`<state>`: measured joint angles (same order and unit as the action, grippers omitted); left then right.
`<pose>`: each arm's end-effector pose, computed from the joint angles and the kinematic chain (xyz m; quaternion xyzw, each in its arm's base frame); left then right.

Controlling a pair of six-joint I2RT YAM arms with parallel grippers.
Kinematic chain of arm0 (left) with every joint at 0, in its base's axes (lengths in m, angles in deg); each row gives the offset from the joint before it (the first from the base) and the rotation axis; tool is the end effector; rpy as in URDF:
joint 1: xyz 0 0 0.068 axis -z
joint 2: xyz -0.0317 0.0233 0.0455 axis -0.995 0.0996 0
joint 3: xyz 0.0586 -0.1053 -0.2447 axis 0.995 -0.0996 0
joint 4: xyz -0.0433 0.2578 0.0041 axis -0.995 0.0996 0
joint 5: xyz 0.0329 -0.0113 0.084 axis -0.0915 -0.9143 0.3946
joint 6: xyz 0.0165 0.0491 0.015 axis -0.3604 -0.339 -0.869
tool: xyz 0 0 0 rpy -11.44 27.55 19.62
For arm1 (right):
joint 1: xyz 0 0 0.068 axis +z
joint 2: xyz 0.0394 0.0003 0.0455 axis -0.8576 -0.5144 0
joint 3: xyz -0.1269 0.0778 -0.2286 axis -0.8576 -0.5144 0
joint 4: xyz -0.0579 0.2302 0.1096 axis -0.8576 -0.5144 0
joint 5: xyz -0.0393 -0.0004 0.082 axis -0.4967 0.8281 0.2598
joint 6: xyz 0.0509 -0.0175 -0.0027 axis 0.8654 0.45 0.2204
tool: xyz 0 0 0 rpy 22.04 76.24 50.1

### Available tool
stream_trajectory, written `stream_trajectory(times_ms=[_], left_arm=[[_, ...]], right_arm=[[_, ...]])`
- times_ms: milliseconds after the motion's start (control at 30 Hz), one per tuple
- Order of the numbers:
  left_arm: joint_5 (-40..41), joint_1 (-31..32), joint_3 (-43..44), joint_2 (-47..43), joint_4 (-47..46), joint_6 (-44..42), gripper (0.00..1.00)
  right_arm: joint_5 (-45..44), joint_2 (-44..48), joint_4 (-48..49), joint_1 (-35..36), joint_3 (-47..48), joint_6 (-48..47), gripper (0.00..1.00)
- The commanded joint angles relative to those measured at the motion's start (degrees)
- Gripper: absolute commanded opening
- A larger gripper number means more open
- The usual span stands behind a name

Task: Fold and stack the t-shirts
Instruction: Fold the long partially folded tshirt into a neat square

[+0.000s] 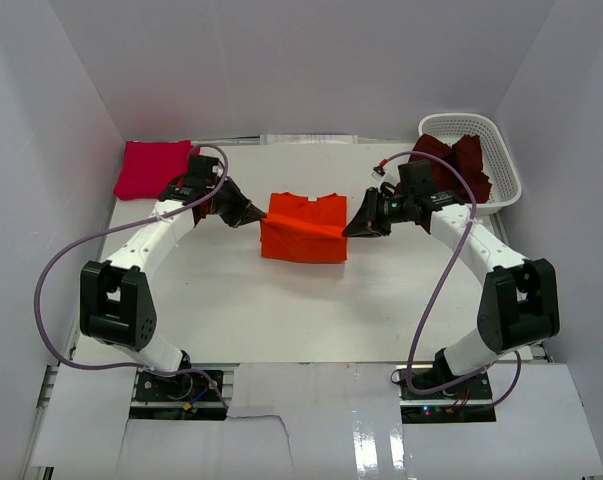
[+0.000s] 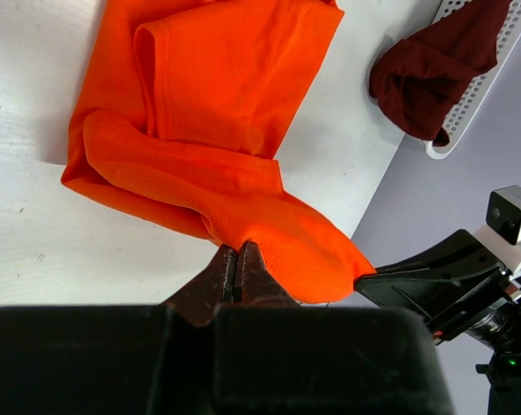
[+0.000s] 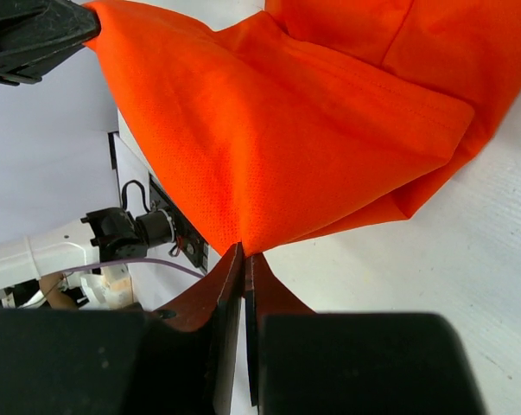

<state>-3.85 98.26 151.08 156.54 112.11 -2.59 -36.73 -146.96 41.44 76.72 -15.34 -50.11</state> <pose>0.3192 -0.0937 0.2746 -0.2640 0.8874 -0.3401 0.1645 0.3039 0.1209 0.2691 -0.0367 0.8795 0.4325 0.1953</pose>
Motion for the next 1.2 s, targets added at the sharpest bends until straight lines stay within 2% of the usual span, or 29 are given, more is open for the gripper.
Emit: stream_trajectory(times_ms=[0, 433, 700, 1167], left_arm=[[-0.5, -0.5, 4.6, 2.4, -1.7, -0.9, 0.0], [-0.4, -1.6, 16.0, 14.5, -2.3, -1.3, 0.0], [-1.0, -3.2, 23.8, 22.8, -2.2, -1.6, 0.0], [-1.4, -3.3, 46.0, 43.5, -4.2, -1.3, 0.0]], right_arm=[[1.1, -1.9, -0.2, -0.4, 3.9, -1.0, 0.08], [0.6, -13.1, 0.0, -3.8, 15.7, -1.8, 0.09], [1.6, -23.3, 0.2, -5.5, 25.1, -1.7, 0.09], [2.3, -42.2, 1.9, -7.5, 45.8, 0.8, 0.11]])
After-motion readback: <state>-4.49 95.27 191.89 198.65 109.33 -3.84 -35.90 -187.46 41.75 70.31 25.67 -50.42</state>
